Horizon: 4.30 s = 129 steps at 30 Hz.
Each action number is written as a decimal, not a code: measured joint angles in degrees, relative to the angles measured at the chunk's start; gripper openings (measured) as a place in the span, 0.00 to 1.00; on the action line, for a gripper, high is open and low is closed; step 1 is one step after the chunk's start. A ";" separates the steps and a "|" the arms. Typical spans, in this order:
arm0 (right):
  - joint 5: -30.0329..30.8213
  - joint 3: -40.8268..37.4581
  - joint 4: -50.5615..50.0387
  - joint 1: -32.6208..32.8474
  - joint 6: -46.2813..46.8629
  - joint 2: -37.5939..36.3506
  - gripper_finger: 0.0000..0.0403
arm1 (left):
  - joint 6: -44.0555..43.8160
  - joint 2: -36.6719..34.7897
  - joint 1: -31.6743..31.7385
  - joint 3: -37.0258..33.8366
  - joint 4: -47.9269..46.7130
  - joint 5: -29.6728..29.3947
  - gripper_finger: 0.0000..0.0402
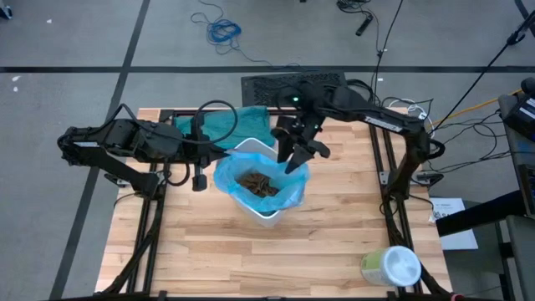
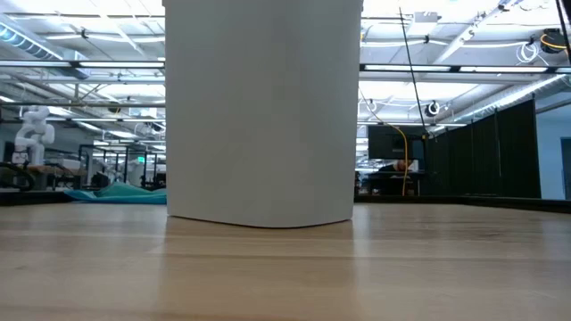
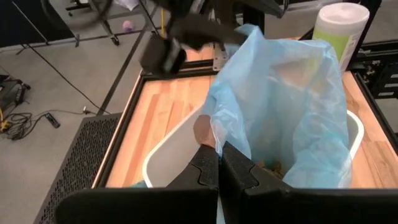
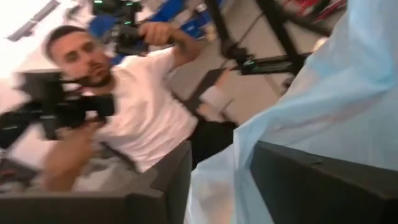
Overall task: Place trash/remove bag and relplace
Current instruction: Remove the blue trash bag from the bin
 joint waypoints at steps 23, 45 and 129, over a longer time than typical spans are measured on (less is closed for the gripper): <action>68.39 0.00 2.12 13.76 -10.61 -10.25 0.00 | 1.53 0.02 -0.02 0.01 1.50 -11.94 0.00; 72.69 0.00 23.56 17.95 -13.68 -0.01 0.52 | 1.51 2.12 -0.17 3.45 1.64 -3.32 0.00; 108.36 -0.02 24.98 29.44 -47.09 4.84 0.00 | -7.17 2.18 7.30 3.39 6.60 13.42 0.11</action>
